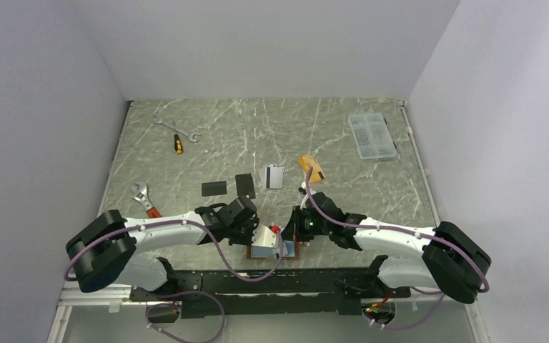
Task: Put the credit cards into the card holder
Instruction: Insert the credit card into the card holder.
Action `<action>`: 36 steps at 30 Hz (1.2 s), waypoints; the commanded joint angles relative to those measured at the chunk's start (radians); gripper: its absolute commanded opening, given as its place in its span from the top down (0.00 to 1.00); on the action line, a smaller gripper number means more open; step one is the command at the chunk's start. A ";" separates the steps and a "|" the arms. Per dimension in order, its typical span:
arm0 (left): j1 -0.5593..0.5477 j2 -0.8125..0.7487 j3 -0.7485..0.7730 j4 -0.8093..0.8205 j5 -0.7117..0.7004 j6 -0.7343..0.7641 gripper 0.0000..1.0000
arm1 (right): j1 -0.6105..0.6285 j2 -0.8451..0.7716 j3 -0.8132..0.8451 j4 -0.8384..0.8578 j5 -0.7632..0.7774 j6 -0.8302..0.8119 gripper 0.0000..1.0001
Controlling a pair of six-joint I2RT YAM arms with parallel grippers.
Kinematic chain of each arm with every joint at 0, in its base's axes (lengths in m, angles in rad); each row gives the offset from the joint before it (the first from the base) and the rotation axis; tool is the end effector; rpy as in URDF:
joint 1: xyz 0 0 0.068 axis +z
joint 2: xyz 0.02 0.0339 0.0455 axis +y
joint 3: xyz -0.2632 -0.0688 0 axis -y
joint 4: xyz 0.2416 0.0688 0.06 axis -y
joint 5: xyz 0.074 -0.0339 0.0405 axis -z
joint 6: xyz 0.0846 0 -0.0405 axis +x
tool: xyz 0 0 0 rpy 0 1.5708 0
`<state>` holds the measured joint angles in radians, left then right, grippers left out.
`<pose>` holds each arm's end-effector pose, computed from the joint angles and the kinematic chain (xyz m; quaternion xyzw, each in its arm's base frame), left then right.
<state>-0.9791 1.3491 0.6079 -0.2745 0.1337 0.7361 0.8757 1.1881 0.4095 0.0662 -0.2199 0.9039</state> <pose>0.1379 -0.2254 0.1173 0.7377 0.6140 -0.0969 0.2636 0.1487 0.2071 0.1284 -0.0329 0.9044 0.3842 0.1829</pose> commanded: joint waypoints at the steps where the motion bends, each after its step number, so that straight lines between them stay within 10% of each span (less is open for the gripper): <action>1: 0.001 -0.032 -0.042 0.042 0.012 -0.027 1.00 | -0.001 0.034 0.032 0.122 -0.037 0.001 1.00; 23: 0.091 -0.121 0.091 -0.212 0.063 0.071 1.00 | -0.051 -0.021 -0.013 0.106 0.037 0.030 1.00; 36: -0.106 -0.003 0.054 -0.208 0.101 0.228 1.00 | -0.053 0.050 -0.071 0.267 0.108 0.108 1.00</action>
<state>-1.0458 1.3174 0.6853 -0.4946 0.2352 0.8787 0.8253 1.2388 0.3477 0.2470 -0.1547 0.9829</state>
